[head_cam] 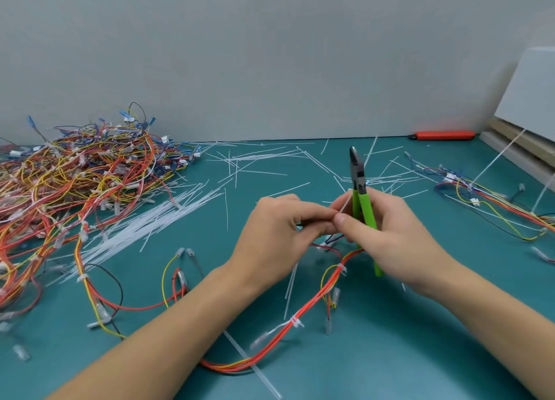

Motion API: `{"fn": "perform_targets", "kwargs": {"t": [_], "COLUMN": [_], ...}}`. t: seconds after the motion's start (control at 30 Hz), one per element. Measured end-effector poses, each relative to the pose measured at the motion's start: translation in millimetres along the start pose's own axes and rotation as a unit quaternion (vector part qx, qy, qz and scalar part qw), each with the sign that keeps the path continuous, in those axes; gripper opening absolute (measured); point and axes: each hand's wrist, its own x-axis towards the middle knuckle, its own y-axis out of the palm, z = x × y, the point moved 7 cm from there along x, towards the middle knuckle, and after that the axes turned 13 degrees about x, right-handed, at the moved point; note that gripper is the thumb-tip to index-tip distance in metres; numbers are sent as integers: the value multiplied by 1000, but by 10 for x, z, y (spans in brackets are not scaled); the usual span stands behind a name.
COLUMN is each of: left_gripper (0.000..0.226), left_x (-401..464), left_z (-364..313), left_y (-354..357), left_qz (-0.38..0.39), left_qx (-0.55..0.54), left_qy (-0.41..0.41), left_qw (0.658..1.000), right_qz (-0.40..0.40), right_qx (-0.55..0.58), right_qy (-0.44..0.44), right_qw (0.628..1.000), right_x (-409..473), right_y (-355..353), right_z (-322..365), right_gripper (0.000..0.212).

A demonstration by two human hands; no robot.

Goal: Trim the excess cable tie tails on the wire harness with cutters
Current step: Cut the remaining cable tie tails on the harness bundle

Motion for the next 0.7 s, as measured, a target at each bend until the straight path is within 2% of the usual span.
{"fn": "perform_targets", "kwargs": {"t": [0.27,0.4,0.47,0.6,0.7], "left_gripper": [11,19,12,14,25], "left_x": [-2,29,19,-64,-69], "left_z": [72,-105,-188,-330,-313], "left_y": [-33,-182,-211,-135,-28], "left_qz": [2,-81,-96,-62,-11], "left_qx": [15,129,128,150,147], "left_qy": [-34,27,54,93,39], "left_qw": [999,988,986,982,988], "right_qz": [-28,-87,-129,-170,-184], "right_qx": [-13,35,78,160,178], "right_qy": [-17,3,25,46,31], "right_qw": [999,996,988,971,966], "right_x": [-9,-4,7,3,-12], "right_y": [40,-36,-104,-172,-165], "right_z": [-8,-54,-123,-146,-117], "right_gripper": [3,1,7,6,2]}}
